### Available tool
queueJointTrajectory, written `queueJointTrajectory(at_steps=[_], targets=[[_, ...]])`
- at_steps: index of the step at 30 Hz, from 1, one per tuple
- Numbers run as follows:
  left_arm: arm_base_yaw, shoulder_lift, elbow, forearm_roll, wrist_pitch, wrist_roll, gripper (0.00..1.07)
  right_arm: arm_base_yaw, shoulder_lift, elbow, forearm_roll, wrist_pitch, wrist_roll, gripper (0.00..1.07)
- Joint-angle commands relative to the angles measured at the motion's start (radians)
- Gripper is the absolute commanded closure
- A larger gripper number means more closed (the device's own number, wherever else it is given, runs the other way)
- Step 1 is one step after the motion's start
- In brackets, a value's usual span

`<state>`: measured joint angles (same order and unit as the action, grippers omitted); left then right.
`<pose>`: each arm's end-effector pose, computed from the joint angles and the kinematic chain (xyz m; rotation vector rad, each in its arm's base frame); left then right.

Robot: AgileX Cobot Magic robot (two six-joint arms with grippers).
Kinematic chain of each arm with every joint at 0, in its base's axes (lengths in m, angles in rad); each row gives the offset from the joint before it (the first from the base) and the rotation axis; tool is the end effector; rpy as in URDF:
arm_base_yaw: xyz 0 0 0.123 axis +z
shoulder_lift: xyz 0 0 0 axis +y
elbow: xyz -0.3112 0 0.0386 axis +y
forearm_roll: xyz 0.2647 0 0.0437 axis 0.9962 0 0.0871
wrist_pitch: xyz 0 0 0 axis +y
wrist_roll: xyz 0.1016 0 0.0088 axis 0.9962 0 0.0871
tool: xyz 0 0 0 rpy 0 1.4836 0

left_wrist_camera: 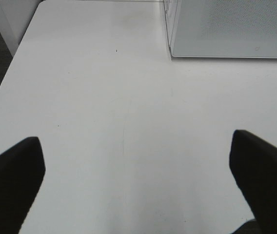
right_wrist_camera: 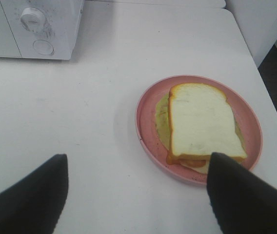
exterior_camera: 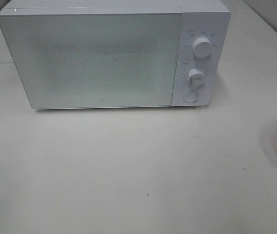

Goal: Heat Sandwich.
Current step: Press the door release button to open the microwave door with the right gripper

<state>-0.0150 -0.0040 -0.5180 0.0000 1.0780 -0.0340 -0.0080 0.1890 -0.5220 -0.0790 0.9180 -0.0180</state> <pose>-0.0128 0.0002 0.2841 -0.0194 2.0396 -0.0307 0.0269 -0.0066 0.2987 -0.0214 2.0678 -0.1104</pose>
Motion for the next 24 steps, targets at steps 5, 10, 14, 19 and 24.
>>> queueJointTrajectory(at_steps=[5, 10, 14, 19, 24], targets=[[0.004, -0.023, 0.0, -0.006, -0.006, 0.001, 0.09, -0.001, 0.138, -0.009, 0.005, -0.143, 0.008, 0.32], [0.004, -0.023, 0.0, -0.006, -0.006, 0.001, 0.09, -0.001, 0.207, -0.009, 0.005, -0.236, 0.008, 0.32], [0.004, -0.023, 0.0, -0.006, -0.006, 0.001, 0.09, -0.001, 0.271, -0.009, 0.005, -0.296, 0.008, 0.32], [0.004, -0.023, 0.0, -0.006, -0.006, 0.001, 0.09, -0.001, 0.357, -0.009, 0.005, -0.368, 0.008, 0.32], [0.004, -0.023, 0.0, -0.006, -0.006, 0.001, 0.09, -0.001, 0.429, -0.009, 0.005, -0.43, 0.008, 0.32]])
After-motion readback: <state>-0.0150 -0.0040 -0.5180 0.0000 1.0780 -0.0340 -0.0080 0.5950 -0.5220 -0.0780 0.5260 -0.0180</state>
